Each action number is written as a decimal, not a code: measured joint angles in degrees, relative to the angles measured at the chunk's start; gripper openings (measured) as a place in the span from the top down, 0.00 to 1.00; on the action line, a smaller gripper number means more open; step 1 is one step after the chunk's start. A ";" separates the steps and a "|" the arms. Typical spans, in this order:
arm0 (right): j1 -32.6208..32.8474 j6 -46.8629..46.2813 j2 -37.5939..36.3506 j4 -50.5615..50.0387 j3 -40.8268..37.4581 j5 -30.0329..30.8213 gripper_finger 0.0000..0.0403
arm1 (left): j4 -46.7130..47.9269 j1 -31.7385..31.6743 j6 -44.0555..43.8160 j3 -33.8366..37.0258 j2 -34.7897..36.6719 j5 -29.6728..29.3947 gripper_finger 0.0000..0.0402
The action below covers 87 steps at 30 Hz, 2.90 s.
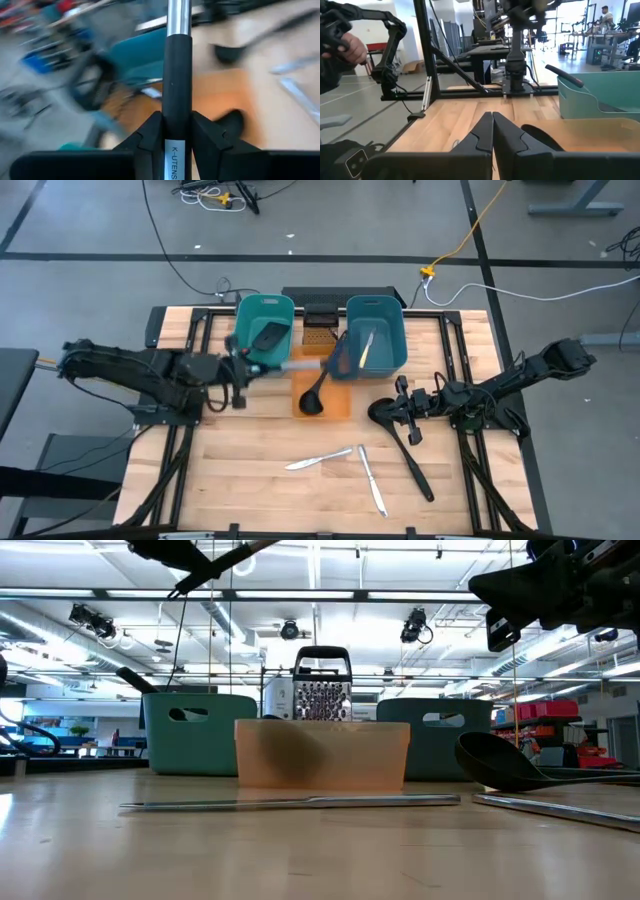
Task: Pick & Place Kitchen Items
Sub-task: Put the black spatula into the green bin
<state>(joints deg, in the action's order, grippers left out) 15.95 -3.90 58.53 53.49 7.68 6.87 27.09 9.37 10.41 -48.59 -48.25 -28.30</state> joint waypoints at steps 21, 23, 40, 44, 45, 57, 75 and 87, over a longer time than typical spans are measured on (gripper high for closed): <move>-0.01 -0.09 0.01 0.13 0.00 -0.26 0.98 | 53.29 -22.10 -8.41 -35.26 -13.94 -14.75 0.79; -0.01 -0.09 0.02 0.15 0.00 -0.26 0.98 | 59.47 -24.41 -9.21 -36.53 -16.30 -12.83 0.79; -0.01 -0.09 0.02 0.00 0.00 -0.26 0.98 | 62.94 -36.24 -3.17 -35.48 -29.12 -11.16 0.79; -0.01 -0.09 0.02 -0.15 0.00 -0.26 0.98 | 63.00 -38.08 -0.74 -35.46 -29.49 -9.70 0.79; -0.01 -0.09 0.01 -0.25 0.00 -0.26 0.98 | 62.97 -38.30 -0.72 -35.46 -29.46 -9.65 0.79; -0.01 -0.39 0.01 -0.90 0.00 -0.26 0.98 | 62.92 -37.93 -1.62 -35.39 -24.06 -3.52 0.79; -0.03 -0.11 0.02 -0.83 0.00 0.24 0.98 | 62.92 -41.14 0.88 -20.44 -18.73 -4.01 0.79; -0.62 -0.67 0.02 -0.86 0.00 1.16 0.98 | 62.85 -40.84 9.43 -20.51 -26.75 -11.01 0.79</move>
<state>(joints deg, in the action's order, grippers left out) 15.33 -4.58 58.54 52.64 7.68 8.03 89.94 -31.46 19.83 -69.10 -75.00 -39.32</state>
